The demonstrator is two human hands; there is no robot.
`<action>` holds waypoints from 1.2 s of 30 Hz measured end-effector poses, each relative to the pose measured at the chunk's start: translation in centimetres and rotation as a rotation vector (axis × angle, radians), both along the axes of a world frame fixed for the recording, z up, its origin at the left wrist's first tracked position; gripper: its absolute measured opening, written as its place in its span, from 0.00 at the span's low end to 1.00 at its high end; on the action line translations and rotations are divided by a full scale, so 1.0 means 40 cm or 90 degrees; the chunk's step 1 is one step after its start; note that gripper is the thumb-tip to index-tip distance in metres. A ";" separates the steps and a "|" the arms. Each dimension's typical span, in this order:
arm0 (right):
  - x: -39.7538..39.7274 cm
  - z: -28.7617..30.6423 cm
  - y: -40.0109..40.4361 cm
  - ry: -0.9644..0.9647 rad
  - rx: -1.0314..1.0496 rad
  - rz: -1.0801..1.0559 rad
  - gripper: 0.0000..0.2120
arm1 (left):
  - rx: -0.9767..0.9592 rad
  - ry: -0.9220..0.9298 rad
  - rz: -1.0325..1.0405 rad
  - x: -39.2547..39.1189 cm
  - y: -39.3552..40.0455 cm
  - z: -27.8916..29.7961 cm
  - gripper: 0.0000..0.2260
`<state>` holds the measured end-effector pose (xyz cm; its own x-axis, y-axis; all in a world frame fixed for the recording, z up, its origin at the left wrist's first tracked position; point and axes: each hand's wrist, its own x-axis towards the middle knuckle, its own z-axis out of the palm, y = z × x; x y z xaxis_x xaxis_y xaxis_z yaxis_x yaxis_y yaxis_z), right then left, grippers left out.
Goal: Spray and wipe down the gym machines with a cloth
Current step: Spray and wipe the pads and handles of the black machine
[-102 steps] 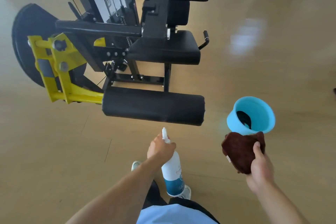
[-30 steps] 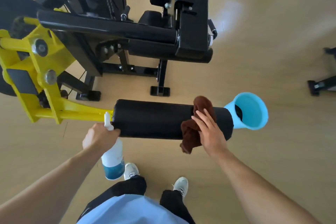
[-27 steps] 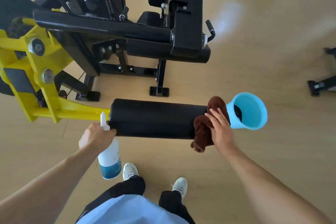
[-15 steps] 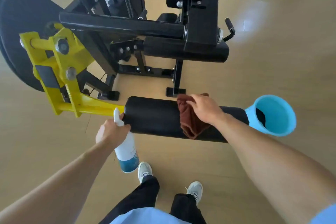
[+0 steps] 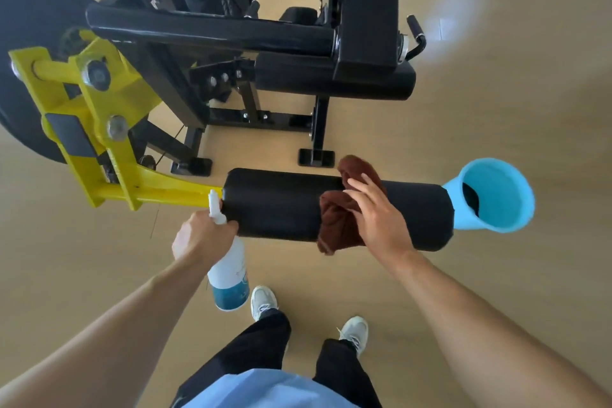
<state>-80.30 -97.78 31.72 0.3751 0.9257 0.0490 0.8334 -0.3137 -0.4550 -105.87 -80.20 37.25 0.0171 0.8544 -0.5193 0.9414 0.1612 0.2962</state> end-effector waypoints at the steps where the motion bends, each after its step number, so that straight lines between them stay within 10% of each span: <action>1: 0.054 -0.004 -0.068 -0.007 -0.004 -0.063 0.17 | 0.001 -0.003 0.004 0.001 0.001 -0.002 0.14; 7: 0.150 -0.009 -0.166 0.051 0.012 -0.415 0.14 | -0.001 -0.009 0.021 0.004 -0.007 -0.004 0.13; 16: -0.364 0.006 0.284 0.041 -0.005 0.116 0.19 | -0.075 -0.067 0.029 -0.057 0.033 -0.022 0.15; 21: -0.311 -0.023 0.300 -0.062 -0.009 0.218 0.16 | -0.028 0.007 -0.033 -0.083 0.016 -0.033 0.13; 36: 0.134 0.062 0.179 0.203 -0.245 -0.089 0.17 | 0.021 0.008 -0.052 -0.001 0.009 0.024 0.12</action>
<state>-74.92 -90.62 34.21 0.4379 0.7940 -0.4217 0.6101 -0.6070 -0.5092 -105.89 -79.85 38.21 0.0817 0.8670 -0.4915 0.9548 0.0734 0.2882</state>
